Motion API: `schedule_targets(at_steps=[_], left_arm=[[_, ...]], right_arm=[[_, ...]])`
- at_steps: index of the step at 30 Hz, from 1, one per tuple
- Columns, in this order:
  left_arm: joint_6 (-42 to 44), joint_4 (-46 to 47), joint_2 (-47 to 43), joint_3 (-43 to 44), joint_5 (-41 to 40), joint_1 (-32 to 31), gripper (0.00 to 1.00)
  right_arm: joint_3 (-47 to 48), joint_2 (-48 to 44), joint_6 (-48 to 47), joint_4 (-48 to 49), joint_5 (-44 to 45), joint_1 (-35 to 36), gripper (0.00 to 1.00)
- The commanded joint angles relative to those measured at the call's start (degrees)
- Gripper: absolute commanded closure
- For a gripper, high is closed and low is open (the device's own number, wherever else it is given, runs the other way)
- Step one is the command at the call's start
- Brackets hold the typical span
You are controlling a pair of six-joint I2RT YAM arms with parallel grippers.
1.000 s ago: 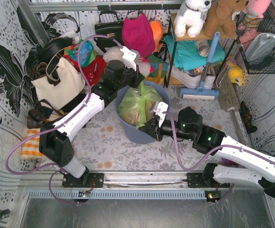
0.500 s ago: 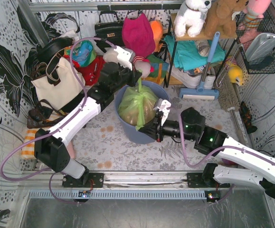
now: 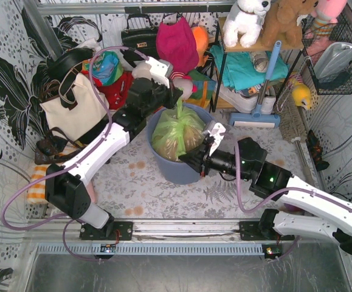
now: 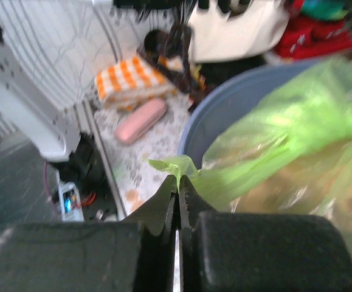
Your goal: Tie the trash bag
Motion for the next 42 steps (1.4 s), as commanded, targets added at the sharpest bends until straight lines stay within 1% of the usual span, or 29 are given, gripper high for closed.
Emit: schedule_targets(at_steps=[1,4,6,10,13,15,23,26,30,31,33,35,36,37,38,40,41,42], left_arm=[[-0.3,3.4,-4.1,4.6,7.6,0.2,1.0],[-2.3,7.0,-6.7,3.9,15.9,0.1,1.0],[-4.1,10.0,-8.6,2.6,19.8,0.1,1.0],[-7.6,13.5,-12.2,0.0,22.6,0.0,1.0],[-10.1,16.1,-13.7,-1.2,25.7,0.0,1.0],[-11.0,16.1,-13.7,-1.0,27.8,-0.2,1.0],[-10.9,15.7,-14.3,-2.7,30.1,-0.9,1.0],[-10.6,15.5,-14.6,-2.9,29.9,-0.9,1.0],[-9.0,13.7,-14.5,-2.5,28.4,-0.9,1.0],[-8.7,13.4,-14.4,-2.3,28.0,-0.9,0.97],[-8.4,13.0,-14.1,-2.2,27.6,-0.9,0.86],[-8.1,12.5,-13.8,-1.9,27.1,-0.9,0.82],[-8.0,12.3,-13.7,-1.7,26.9,-0.9,0.78],[-7.9,12.2,-13.6,-1.5,26.5,-0.9,0.72],[-7.9,12.2,-13.7,-1.5,26.6,-0.9,0.63],[-7.8,12.9,-14.2,-1.6,26.3,-0.9,0.45],[-7.6,13.2,-14.6,-1.7,25.5,-0.9,0.41],[-7.3,13.2,-14.9,-1.7,24.5,-0.9,0.39]], right_arm=[[7.3,2.1,-3.0,8.7,6.4,0.1,1.0],[11.4,5.4,-4.9,11.5,9.6,0.2,1.0],[12.9,7.1,-6.0,13.8,13.0,0.1,1.0],[14.8,9.9,-8.6,17.4,19.1,0.2,1.0],[16.0,11.8,-10.2,20.0,21.2,0.1,1.0],[16.0,12.6,-10.9,21.5,22.4,0.1,1.0],[13.7,12.9,-12.5,26.3,26.7,-0.1,1.0],[13.8,12.6,-12.9,27.6,25.9,-0.1,1.0],[16.1,12.9,-13.0,26.2,23.4,0.0,1.0],[16.4,12.9,-12.9,25.9,22.9,-0.1,1.0],[17.0,12.8,-12.6,25.2,21.9,0.0,1.0],[17.6,12.8,-12.6,24.4,21.1,0.0,1.0],[17.8,12.7,-12.4,24.1,20.4,0.0,1.0],[18.1,12.6,-12.1,23.6,19.7,-0.1,1.0],[18.5,12.3,-12.0,23.0,18.5,0.0,0.98],[19.4,11.8,-11.8,21.6,16.8,0.0,0.75],[19.9,11.4,-11.8,20.4,16.7,0.0,0.63],[20.6,11.1,-11.9,19.5,16.6,-0.1,0.56]])
